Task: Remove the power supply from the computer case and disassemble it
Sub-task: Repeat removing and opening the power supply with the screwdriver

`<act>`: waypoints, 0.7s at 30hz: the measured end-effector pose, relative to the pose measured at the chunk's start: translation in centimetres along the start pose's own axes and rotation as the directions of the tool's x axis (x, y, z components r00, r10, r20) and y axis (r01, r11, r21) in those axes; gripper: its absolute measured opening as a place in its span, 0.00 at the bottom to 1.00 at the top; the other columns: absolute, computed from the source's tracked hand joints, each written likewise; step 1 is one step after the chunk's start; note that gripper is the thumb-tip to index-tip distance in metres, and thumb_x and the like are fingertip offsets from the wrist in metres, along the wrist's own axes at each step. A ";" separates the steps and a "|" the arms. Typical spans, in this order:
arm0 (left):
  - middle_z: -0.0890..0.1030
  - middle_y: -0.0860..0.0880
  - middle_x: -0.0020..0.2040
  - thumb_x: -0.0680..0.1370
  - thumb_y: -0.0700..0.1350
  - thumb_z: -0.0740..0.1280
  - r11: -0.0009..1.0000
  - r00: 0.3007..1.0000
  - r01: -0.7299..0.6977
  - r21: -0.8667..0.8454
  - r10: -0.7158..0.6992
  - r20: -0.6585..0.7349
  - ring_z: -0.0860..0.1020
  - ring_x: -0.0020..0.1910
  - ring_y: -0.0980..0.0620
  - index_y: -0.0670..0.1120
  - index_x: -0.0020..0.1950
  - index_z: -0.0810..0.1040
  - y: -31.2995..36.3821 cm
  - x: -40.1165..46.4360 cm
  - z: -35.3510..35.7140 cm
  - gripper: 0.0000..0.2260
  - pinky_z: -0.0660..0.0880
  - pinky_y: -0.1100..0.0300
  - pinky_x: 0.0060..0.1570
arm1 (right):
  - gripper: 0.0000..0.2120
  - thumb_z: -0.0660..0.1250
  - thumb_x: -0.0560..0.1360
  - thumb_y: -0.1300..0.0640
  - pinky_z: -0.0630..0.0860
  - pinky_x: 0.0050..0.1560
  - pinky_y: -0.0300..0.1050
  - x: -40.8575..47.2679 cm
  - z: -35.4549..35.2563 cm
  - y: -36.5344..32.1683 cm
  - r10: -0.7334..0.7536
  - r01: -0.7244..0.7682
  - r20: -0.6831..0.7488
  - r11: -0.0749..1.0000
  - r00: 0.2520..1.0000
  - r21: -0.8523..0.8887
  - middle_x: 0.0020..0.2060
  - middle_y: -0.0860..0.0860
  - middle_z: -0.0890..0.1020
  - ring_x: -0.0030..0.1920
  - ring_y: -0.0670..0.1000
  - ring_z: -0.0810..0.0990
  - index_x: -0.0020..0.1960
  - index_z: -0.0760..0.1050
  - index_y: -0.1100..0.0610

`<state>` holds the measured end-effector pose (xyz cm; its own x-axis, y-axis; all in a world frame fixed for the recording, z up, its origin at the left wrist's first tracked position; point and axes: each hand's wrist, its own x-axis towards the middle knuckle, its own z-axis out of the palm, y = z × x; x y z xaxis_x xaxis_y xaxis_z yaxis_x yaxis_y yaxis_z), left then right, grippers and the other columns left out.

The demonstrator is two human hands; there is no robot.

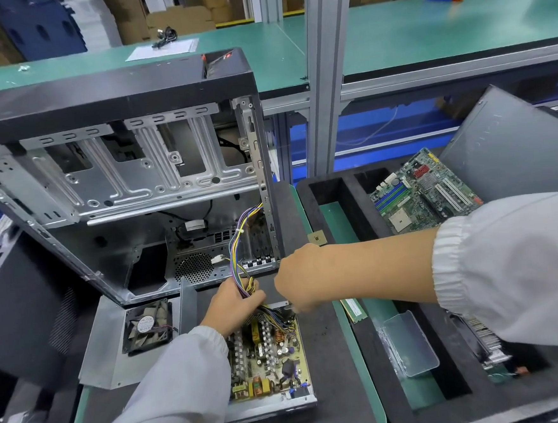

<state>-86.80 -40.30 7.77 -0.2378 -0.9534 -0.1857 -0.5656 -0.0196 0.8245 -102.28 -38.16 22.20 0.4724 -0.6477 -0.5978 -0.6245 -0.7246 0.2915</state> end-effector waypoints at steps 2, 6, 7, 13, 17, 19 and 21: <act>0.64 0.54 0.25 0.64 0.48 0.63 1.000 1.000 0.009 -0.010 -0.009 -0.003 0.62 0.30 0.50 0.51 0.26 0.63 0.1 -0.1 0.0 0.11 0.62 0.55 0.38 | 0.11 0.62 0.78 0.60 0.66 0.27 0.45 -0.1 -0.1 0.2 0.002 -0.002 0.041 1.000 0.999 -0.010 0.44 0.52 0.74 0.33 0.51 0.70 0.60 0.75 0.58; 0.63 0.54 0.25 0.65 0.47 0.63 1.000 1.000 0.004 -0.012 -0.004 0.000 0.62 0.31 0.50 0.51 0.25 0.63 0.3 -0.2 0.0 0.11 0.61 0.55 0.38 | 0.12 0.62 0.77 0.60 0.71 0.38 0.47 -0.4 -0.1 0.5 0.054 -0.054 -0.053 0.999 0.997 -0.005 0.41 0.53 0.71 0.39 0.55 0.72 0.60 0.75 0.57; 0.63 0.54 0.25 0.65 0.47 0.63 1.000 1.000 0.000 -0.008 0.000 0.001 0.61 0.31 0.50 0.52 0.25 0.63 0.4 -0.2 0.0 0.11 0.61 0.55 0.38 | 0.13 0.62 0.77 0.59 0.70 0.38 0.48 -0.3 -0.1 0.4 0.062 -0.063 -0.087 0.998 0.994 -0.006 0.43 0.53 0.72 0.41 0.56 0.73 0.60 0.75 0.57; 0.63 0.54 0.25 0.65 0.48 0.63 1.000 1.000 -0.005 -0.007 0.005 0.001 0.61 0.30 0.50 0.51 0.25 0.63 0.5 -0.2 0.0 0.11 0.61 0.55 0.37 | 0.13 0.62 0.77 0.59 0.68 0.37 0.46 0.4 0.3 0.0 0.053 -0.053 -0.089 0.999 0.995 0.003 0.50 0.53 0.76 0.40 0.53 0.71 0.61 0.74 0.57; 0.64 0.54 0.26 0.65 0.48 0.64 1.000 1.000 0.006 -0.010 -0.006 0.002 0.62 0.31 0.50 0.51 0.26 0.63 0.4 -0.2 -0.1 0.11 0.62 0.55 0.38 | 0.12 0.62 0.77 0.61 0.67 0.34 0.46 0.0 0.2 0.5 0.032 -0.032 -0.029 0.999 0.999 0.006 0.40 0.52 0.71 0.32 0.52 0.68 0.59 0.75 0.58; 0.63 0.54 0.26 0.65 0.48 0.63 1.000 1.000 0.003 -0.006 -0.003 0.006 0.62 0.31 0.51 0.51 0.26 0.63 0.4 -0.3 -0.1 0.11 0.62 0.55 0.38 | 0.13 0.61 0.77 0.61 0.69 0.36 0.46 0.0 0.4 0.5 0.050 -0.050 -0.059 0.999 0.997 -0.009 0.48 0.54 0.77 0.36 0.54 0.73 0.60 0.75 0.57; 0.63 0.54 0.25 0.65 0.48 0.63 1.000 1.000 -0.004 0.003 0.004 0.003 0.61 0.30 0.51 0.51 0.26 0.63 0.4 -0.2 -0.1 0.11 0.62 0.55 0.37 | 0.13 0.61 0.77 0.60 0.72 0.39 0.47 0.2 0.7 0.3 0.069 -0.073 -0.116 0.997 0.991 -0.031 0.53 0.55 0.78 0.46 0.57 0.78 0.61 0.75 0.57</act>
<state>-86.92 -40.11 8.19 -0.2422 -0.9525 -0.1844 -0.5672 -0.0151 0.8234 -102.83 -38.36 21.68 0.4971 -0.7190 -0.4857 -0.6380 -0.6823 0.3571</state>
